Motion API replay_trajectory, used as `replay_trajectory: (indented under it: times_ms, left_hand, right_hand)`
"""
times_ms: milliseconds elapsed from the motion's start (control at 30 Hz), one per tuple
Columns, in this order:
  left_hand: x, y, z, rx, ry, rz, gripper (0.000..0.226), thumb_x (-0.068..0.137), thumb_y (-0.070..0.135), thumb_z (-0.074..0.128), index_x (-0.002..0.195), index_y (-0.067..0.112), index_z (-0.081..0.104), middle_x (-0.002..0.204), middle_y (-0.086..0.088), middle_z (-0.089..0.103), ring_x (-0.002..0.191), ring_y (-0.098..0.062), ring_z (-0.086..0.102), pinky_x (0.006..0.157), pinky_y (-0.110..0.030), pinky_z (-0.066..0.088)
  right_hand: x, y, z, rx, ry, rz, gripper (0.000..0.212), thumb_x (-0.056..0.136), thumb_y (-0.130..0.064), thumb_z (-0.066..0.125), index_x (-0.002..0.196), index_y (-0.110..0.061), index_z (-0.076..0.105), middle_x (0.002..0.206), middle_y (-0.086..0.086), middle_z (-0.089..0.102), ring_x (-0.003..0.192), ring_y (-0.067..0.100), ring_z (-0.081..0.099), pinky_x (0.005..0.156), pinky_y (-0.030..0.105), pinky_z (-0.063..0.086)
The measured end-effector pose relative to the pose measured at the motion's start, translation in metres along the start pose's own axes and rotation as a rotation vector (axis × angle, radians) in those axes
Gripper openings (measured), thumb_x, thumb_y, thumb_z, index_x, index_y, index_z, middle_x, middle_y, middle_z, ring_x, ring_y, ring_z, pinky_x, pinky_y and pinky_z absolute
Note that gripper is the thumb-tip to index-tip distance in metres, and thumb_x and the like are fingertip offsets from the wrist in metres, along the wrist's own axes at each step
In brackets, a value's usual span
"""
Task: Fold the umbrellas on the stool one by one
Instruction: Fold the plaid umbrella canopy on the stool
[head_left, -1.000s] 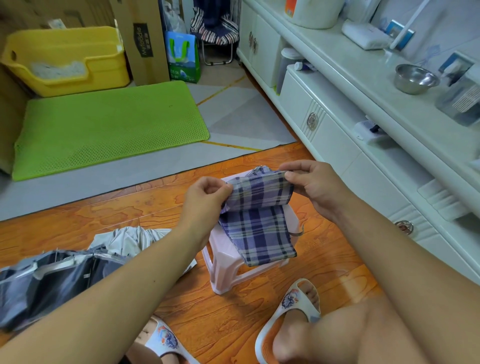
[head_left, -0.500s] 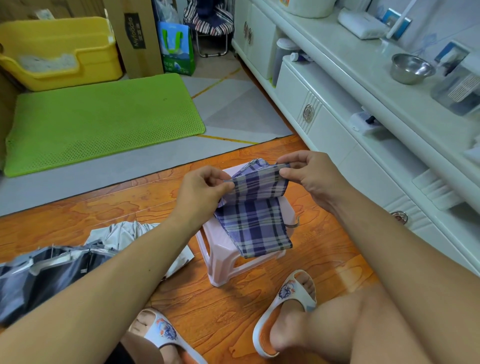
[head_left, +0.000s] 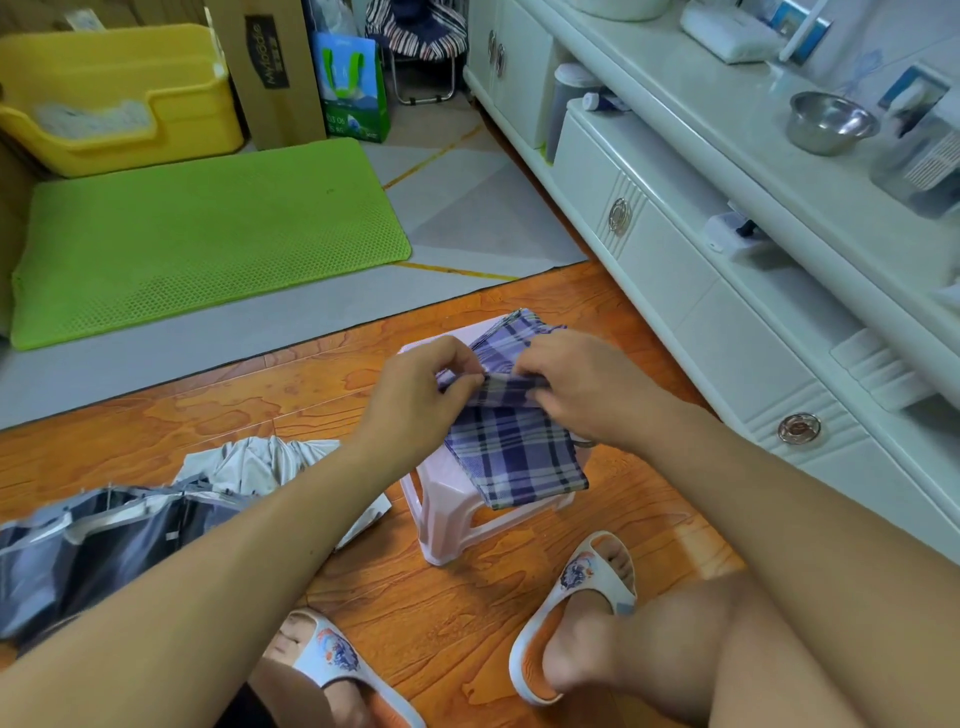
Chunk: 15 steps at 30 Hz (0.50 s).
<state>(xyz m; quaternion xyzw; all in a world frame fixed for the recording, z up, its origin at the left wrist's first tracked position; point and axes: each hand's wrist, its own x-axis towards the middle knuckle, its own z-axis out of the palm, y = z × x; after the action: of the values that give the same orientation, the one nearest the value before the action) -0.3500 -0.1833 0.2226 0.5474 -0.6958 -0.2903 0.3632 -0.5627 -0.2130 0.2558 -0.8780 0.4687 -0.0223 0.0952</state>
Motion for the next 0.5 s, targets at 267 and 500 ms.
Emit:
replay_trajectory:
  times_ms: [267, 500]
  left_hand:
    - [-0.043, -0.015, 0.025, 0.184, -0.209, 0.304, 0.017, 0.086, -0.001, 0.069, 0.088, 0.016, 0.065, 0.089, 0.004, 0.066, 0.083, -0.013, 0.057, 0.072, -0.024, 0.046]
    - [-0.059, -0.029, 0.056, 0.324, -0.267, 0.474, 0.013, 0.095, 0.012, 0.053, 0.086, 0.017, 0.062, 0.081, 0.002, 0.058, 0.075, -0.020, 0.050, 0.064, -0.037, 0.045]
  right_hand:
    - [-0.049, 0.007, 0.026, 0.059, -0.063, -0.023, 0.037, 0.085, -0.007, 0.070, 0.117, -0.022, 0.058, 0.101, -0.014, 0.047, 0.095, 0.007, 0.043, 0.080, 0.021, 0.045]
    - [-0.058, 0.014, 0.060, -0.155, -0.136, -0.148, 0.044, 0.076, -0.010, 0.072, 0.118, -0.018, 0.059, 0.108, 0.001, 0.058, 0.096, 0.022, 0.055, 0.082, 0.038, 0.051]
